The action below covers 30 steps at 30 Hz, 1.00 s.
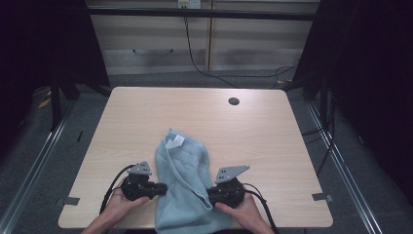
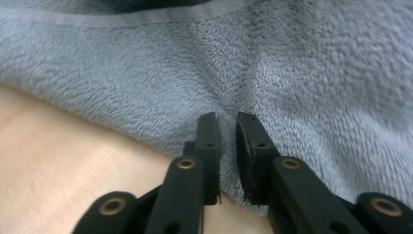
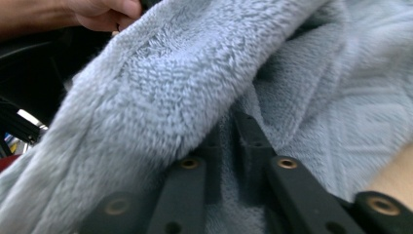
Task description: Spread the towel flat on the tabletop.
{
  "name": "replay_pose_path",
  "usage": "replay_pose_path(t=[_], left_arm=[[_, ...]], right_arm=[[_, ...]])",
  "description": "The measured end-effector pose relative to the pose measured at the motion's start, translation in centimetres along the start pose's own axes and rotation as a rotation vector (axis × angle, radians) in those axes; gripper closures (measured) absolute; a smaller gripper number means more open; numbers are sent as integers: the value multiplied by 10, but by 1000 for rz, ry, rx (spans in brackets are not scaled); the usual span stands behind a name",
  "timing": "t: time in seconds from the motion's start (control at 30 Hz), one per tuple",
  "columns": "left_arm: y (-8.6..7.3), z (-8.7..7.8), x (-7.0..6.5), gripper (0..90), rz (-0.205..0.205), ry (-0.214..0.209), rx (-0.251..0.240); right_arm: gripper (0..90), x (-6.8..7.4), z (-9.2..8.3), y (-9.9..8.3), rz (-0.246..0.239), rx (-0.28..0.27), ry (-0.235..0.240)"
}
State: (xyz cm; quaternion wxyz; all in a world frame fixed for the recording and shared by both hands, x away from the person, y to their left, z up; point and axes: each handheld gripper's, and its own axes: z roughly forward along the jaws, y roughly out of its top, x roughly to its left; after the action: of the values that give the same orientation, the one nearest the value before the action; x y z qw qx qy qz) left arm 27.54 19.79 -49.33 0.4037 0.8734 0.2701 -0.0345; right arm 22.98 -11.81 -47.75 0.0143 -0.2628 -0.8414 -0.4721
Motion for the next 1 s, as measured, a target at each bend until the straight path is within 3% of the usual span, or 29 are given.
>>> replay_pose_path(t=[0.07, 0.1, 0.13, 0.23, 0.3, 0.33, 0.37, 0.43, 0.47, 0.57, 0.6, 0.63, 0.67, 0.73, 0.77, 0.8, 0.83, 0.97, 1.0], left_arm=[[4, -7, 3, 668, -19, 3, -39], [8, -12, 6, 668, -26, 11, -65], [12, -17, 10, 629, -44, 11, -103], [26, -29, 21, 590, -74, 26, -179], [41, -34, 34, 503, -116, 52, -239], [41, -34, 34, 457, -116, 52, -239], [45, -35, 39, 457, -130, 58, -265], [54, -35, 47, 425, -158, 78, -312], [59, -33, 51, 368, -166, 79, -318], [70, -24, 61, 321, -198, 95, -311], [72, -20, 63, 297, -202, 126, -286], [73, -15, 66, 297, -215, 141, -275], [72, -9, 70, 303, -222, 142, -250], [66, 5, 73, 677, -183, 180, -164], [66, 5, 73, 780, -183, 180, -164], [62, 6, 74, 780, -180, 201, -141], [57, 5, 76, 867, -196, 208, -137], [31, -5, 92, 874, -242, 253, -100], [31, -5, 92, 875, -242, 253, -100]], right_arm=[[684, -3, -13, 3, 1, -34, -21], [684, -3, -13, 3, 1, -34, -21], [662, -10, -22, 8, 19, -73, -43], [659, -19, -31, 13, 29, -117, -70], [635, -42, -32, 21, 45, -106, -155], [635, -42, -32, 21, 45, -106, -155], [620, -52, -29, 23, 65, -104, -180], [585, -72, -21, 26, 97, -108, -180], [549, -88, -10, 30, 124, -106, -183], [513, -100, 3, 32, 135, -92, -183], [475, -107, 14, 35, 144, -76, -192], [475, -107, 14, 35, 144, -76, -192], [457, -110, 19, 35, 149, -83, -187], [416, -112, 29, 33, 164, -92, -174], [416, -112, 29, 33, 164, -92, -174], [410, -111, 31, 33, 170, -86, -169], [407, -110, 32, 33, 165, -83, -172], [407, -106, 36, 32, 159, -74, -154], [407, -106, 36, 32, 159, -74, -154]])
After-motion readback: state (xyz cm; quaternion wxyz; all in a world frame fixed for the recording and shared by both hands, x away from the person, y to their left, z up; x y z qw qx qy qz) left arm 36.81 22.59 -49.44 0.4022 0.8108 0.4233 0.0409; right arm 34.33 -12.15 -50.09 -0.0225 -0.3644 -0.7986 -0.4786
